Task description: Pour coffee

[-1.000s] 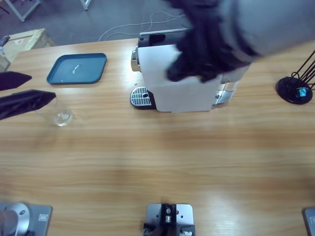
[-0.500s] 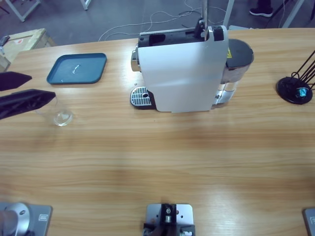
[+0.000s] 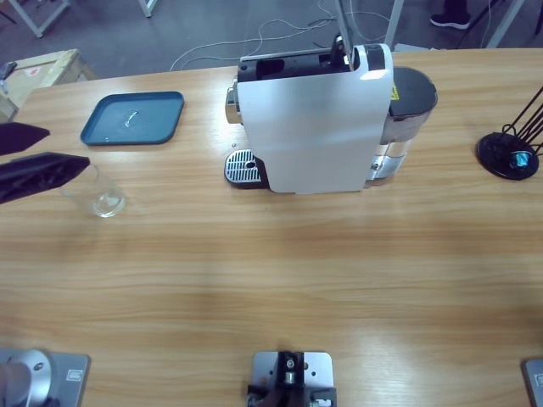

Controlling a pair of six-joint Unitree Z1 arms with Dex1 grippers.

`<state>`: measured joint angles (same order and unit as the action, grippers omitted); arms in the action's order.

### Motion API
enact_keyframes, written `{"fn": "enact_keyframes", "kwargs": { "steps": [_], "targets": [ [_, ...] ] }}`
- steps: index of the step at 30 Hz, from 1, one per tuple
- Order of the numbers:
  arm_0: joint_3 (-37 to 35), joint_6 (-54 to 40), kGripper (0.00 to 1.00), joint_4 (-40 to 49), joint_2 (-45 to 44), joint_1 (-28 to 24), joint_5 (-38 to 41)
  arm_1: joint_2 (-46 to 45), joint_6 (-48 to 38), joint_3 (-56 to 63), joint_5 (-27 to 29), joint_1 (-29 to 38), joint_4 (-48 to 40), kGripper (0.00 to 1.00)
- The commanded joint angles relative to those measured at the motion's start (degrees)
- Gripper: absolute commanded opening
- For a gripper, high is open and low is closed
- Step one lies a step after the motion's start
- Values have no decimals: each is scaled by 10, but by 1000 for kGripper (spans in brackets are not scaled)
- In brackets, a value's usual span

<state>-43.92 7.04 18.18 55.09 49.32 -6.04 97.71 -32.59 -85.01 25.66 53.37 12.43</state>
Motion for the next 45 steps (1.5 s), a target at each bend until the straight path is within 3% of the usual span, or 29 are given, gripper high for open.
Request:
{"fn": "enact_keyframes", "kwargs": {
  "steps": [1, 17, 32, 40, 44, 45],
  "targets": [
    [9, 3, 991, 22, -28, -7, 7, 95, -5, -6, -35, 36, -19, 0],
    [10, 3, 991, 81, -72, -7, 1, 198, -13, 51, -58, 60, -72, 0],
    [13, 4, 991, 88, -64, -7, -4, 258, -25, 79, -91, 47, -48, 0],
    [18, 4, 991, 87, -60, -7, -3, 258, -18, 80, -91, 17, -46, 0],
    [18, 4, 991, 85, -57, -8, -6, 175, 82, 88, -82, 17, -43, 0],
    [20, 5, 991, 85, -52, -13, -12, 140, 111, 89, -80, 18, -27, 386]
  ]
}}
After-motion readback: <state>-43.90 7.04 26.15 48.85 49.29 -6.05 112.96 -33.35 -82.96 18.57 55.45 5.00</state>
